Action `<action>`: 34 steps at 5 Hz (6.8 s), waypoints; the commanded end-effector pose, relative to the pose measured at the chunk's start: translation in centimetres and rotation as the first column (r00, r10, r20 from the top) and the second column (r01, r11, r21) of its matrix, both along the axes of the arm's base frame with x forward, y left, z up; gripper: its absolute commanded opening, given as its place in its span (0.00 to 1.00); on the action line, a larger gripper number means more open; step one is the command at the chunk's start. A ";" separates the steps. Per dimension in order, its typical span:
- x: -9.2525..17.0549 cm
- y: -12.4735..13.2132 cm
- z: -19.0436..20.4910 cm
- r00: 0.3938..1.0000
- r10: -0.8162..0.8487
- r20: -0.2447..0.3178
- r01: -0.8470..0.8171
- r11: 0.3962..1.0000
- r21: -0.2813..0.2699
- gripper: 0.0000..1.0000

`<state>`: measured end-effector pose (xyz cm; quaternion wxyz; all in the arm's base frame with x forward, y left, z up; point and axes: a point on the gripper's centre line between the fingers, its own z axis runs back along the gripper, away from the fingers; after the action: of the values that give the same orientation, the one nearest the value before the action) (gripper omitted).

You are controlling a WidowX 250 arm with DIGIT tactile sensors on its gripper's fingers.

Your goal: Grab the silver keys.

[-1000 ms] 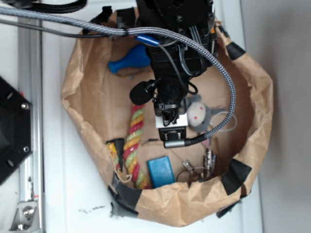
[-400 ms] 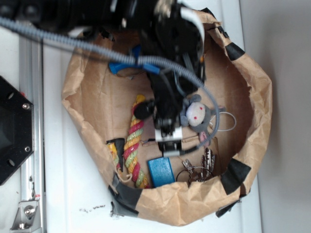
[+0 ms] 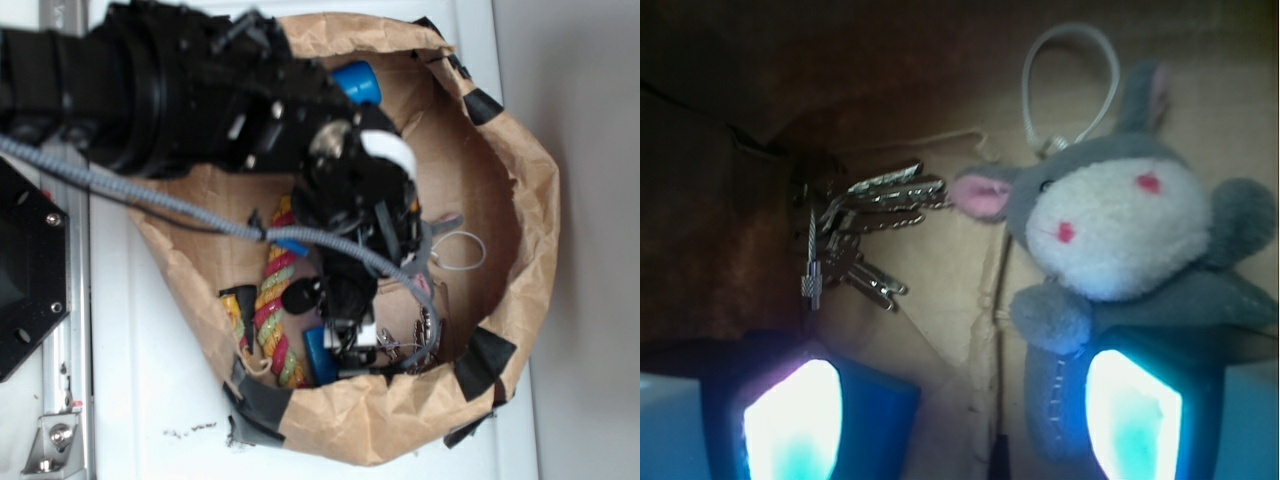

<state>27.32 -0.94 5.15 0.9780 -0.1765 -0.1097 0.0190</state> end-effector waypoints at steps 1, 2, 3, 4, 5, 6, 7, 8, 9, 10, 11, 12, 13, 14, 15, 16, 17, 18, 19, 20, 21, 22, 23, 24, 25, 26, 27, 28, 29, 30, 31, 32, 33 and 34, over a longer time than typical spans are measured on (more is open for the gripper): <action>2.2 -2.6 1.3 0.999 -0.025 0.041 0.028 0.998 -0.060 1.00; 2.5 -3.0 1.4 0.999 -0.032 0.030 0.035 0.995 -0.092 1.00; 2.5 -3.9 0.7 0.998 -0.055 0.037 0.058 0.992 -0.108 1.00; 2.6 -4.8 0.1 0.997 -0.069 0.046 0.074 0.989 -0.125 1.00; 2.8 -5.7 -0.8 0.994 -0.091 0.052 0.097 0.987 -0.128 1.00; 2.9 -6.2 -1.2 0.993 -0.110 0.053 0.116 0.984 -0.134 1.00; 2.9 -5.8 -1.4 0.993 -0.103 0.057 0.110 0.984 -0.140 0.00; 3.1 -5.6 -1.5 0.994 -0.094 0.052 0.100 0.986 -0.134 0.00; 3.2 -5.5 -1.6 0.995 -0.087 0.042 0.092 0.987 -0.135 0.00; 3.1 -5.0 -1.2 0.995 -0.082 0.051 0.087 0.990 -0.112 0.76; 2.5 -4.0 1.2 0.992 -0.108 0.065 0.112 0.992 -0.058 1.00; 2.5 -4.0 1.2 0.992 -0.108 0.065 0.112 0.992 -0.058 1.00; 2.5 -4.0 1.2 0.992 -0.108 0.065 0.112 0.992 -0.058 1.00; 2.5 -4.0 1.2 0.992 -0.108 0.065 0.112 0.992 -0.058 1.00; 2.5 -4.0 1.2 0.992 -0.108 0.065 0.112 0.992 -0.058 1.00; 1.4 -3.5 2.9 0.986 -0.125 0.106 0.124 0.992 0.015 1.00; 1.4 -2.8 4.1 0.982 -0.131 0.139 0.123 0.990 0.062 1.00; 1.4 -2.2 5.2 0.980 -0.145 0.137 0.145 0.989 0.013 1.00; 1.1 -3.5 3.8 0.971 -0.199 0.134 0.201 0.980 0.002 1.00; 0.5 -4.9 2.6 0.959 -0.239 0.155 0.246 0.969 -0.027 1.00; 0.6 -6.0 1.5 0.952 -0.261 0.160 0.276 0.958 -0.080 1.00; 0.6 -7.2 0.6 0.921 -0.343 0.183 0.358 0.932 -0.052 1.00; 0.9 -7.5 0.4 0.884 -0.416 0.213 0.434 0.900 -0.041 1.00; 2.1 -7.3 0.4 0.873 -0.415 0.255 0.432 0.902 -0.010 1.00; 3.6 -6.9 0.3 0.884 -0.352 0.309 0.363 0.931 0.024 1.00; 4.7 -6.3 0.4 0.885 -0.238 0.400 0.236 0.970 0.054 1.00; 4.5 -6.2 0.2 0.895 -0.205 0.396 0.195 0.979 0.065 1.00; 3.1 -6.1 0.7 0.914 -0.281 0.292 0.290 0.957 0.015 1.00; 1.6 -5.9 1.9 0.903 -0.342 0.261 0.368 0.928 -0.055 1.00; 1.1 -5.7 2.6 0.894 -0.360 0.264 0.395 0.915 -0.088 1.00; 0.5 -5.8 2.7 0.887 -0.378 0.266 0.417 0.903 -0.106 1.00; 1.0 -6.3 2.0 0.889 -0.363 0.279 0.398 0.914 -0.078 1.00; 2.1 -6.8 1.0 0.893 -0.351 0.282 0.379 0.924 -0.049 1.00; 2.7 -7.6 -0.3 0.885 -0.381 0.269 0.412 0.909 -0.069 1.00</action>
<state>29.61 -7.99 3.90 0.9324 -0.2611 -0.1746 -0.1788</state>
